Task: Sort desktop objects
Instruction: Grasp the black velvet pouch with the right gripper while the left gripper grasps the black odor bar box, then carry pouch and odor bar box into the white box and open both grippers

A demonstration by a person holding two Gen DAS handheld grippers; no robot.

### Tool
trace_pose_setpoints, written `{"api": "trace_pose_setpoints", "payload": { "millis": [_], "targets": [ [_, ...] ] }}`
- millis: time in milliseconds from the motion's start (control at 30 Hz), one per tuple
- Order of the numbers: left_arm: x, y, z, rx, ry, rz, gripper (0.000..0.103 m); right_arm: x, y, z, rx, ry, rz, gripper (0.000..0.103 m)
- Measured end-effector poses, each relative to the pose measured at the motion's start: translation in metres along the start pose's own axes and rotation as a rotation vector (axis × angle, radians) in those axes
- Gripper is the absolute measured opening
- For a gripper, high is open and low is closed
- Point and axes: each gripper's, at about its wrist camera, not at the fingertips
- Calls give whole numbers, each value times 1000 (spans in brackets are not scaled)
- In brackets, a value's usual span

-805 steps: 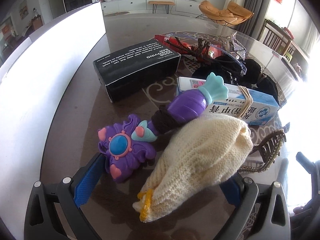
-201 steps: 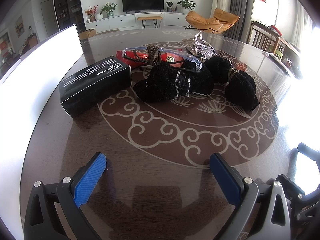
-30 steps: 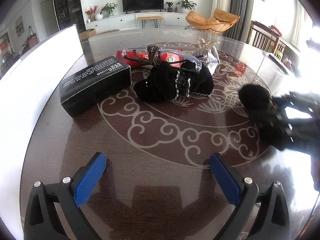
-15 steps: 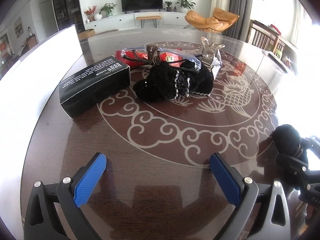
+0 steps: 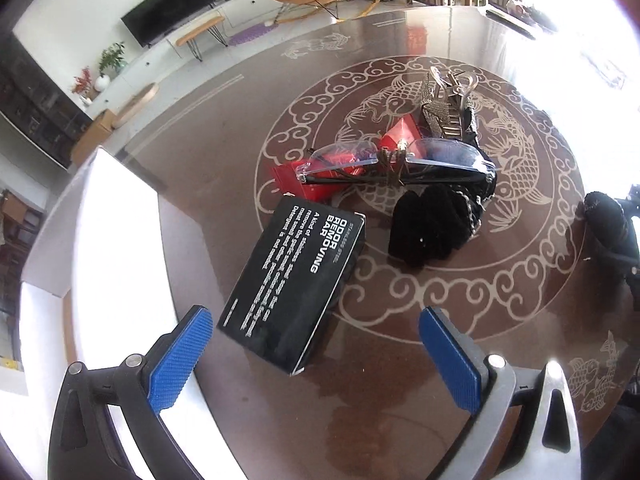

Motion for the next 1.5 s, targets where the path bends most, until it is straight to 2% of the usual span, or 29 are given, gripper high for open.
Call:
{"api": "trace_pose_setpoints", "payload": {
  "millis": [100,200,233,267,300,333,367,400,467,567,667,767,833,900,933,967,1100,1233,1333,1500],
  "targets": [
    [18,-8,-13,12,2,1,103,0,2,0,6,2,-8,60],
    [39,-13,-18,-19,-6,-7,103,0,0,1,-4,0,1,61],
    [48,-9,-20,-30,-25,2,103,1,-2,0,-13,-3,9,62],
    [47,-10,-20,-51,5,30,102,2,-5,0,-22,-4,19,67],
    [46,-9,-21,-64,29,43,88,3,-5,0,-23,-7,33,69],
    [45,-8,-21,-68,45,25,76,3,-2,0,-8,-10,31,74],
    [41,-6,-18,-81,61,35,61,4,2,0,11,-13,21,74],
    [37,-5,-15,-94,76,55,58,3,5,-1,24,-7,8,74],
    [29,5,-1,-112,89,67,58,2,7,-1,31,-4,-3,75],
    [19,28,29,-143,117,34,58,1,6,-2,31,-4,-8,76],
    [4,47,57,-211,143,49,58,-4,17,-1,93,-7,-90,76],
    [-7,60,81,-243,153,49,58,-7,29,-8,165,-106,-155,76],
    [-15,65,97,-269,165,68,58,-3,28,-15,146,-179,-131,75],
    [-25,65,111,-317,185,96,58,2,22,-18,78,-218,-57,61],
    [-32,62,117,-345,198,110,58,2,16,-20,29,-239,-11,33],
    [-41,59,123,-370,217,125,58,-1,11,-22,-4,-254,10,33],
    [-91,31,141,-431,316,150,58,-31,-5,-37,-40,-211,-4,33],
    [-138,-26,160,-503,377,115,58,-60,-49,-90,-100,-115,-83,33],
    [-162,-80,183,-573,378,-6,58,-70,-104,-142,-153,-39,-174,33],
    [-166,-162,227,-686,295,-170,58,-73,-231,-212,-246,70,-378,33]
  ]
}}
Point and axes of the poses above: each gripper's, at about its wrist camera, not at the fingertips, and x roughly the way its jaws point, y to its right, z to its underside, and after that the axes turned 2 degrees about z, right-handed
